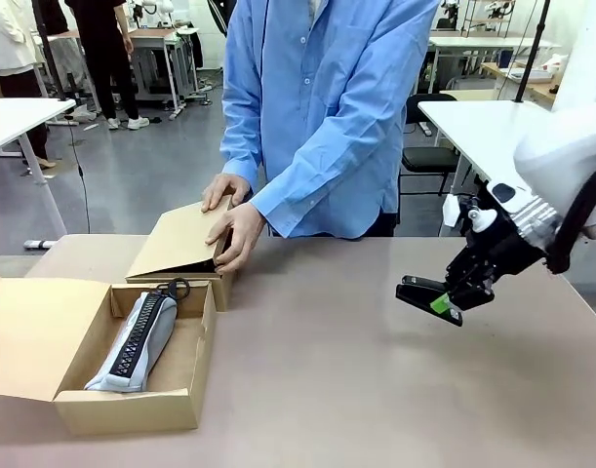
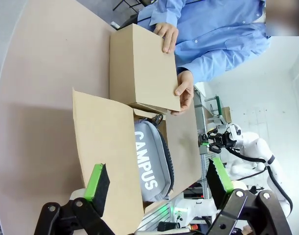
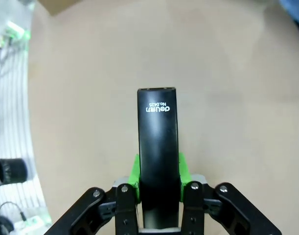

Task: Place items inside the box.
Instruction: Pick up a Pencil pouch or Stapler and place it inside the Mailer Box closest to the robot.

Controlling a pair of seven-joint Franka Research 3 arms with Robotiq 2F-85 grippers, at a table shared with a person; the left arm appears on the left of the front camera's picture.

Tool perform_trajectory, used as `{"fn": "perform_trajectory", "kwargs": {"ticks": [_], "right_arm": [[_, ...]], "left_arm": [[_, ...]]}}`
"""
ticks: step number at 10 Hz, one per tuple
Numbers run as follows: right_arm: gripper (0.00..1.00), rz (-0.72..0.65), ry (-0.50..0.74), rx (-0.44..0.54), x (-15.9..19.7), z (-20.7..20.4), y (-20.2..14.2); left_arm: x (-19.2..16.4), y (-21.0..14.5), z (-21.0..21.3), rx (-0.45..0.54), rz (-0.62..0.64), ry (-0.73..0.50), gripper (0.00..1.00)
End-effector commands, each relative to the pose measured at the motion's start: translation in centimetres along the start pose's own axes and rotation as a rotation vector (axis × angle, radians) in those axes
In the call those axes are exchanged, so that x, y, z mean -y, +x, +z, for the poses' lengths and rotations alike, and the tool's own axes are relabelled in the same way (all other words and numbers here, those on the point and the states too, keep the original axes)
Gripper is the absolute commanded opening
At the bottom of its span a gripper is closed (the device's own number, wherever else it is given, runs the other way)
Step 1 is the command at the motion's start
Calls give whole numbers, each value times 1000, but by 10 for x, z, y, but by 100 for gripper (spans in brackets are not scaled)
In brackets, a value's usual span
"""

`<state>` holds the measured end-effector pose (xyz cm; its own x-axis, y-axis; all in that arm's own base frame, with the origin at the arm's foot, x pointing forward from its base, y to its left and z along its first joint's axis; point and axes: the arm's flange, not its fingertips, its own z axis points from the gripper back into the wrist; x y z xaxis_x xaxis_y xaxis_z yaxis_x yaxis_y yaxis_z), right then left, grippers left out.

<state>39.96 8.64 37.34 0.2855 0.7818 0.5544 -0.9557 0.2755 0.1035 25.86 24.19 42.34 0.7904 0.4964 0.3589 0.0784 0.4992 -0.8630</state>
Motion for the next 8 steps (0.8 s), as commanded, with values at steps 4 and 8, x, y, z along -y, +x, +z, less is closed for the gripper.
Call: {"fn": "perform_trajectory", "kwargs": {"ticks": [4,8], "right_arm": [[31,145,-11,-37,1,-31,95],[31,118,-11,-81,1,-34,92]], "left_arm": [[1,0,0,15,-18,-22,100],[1,0,0,15,-18,-22,100]]}}
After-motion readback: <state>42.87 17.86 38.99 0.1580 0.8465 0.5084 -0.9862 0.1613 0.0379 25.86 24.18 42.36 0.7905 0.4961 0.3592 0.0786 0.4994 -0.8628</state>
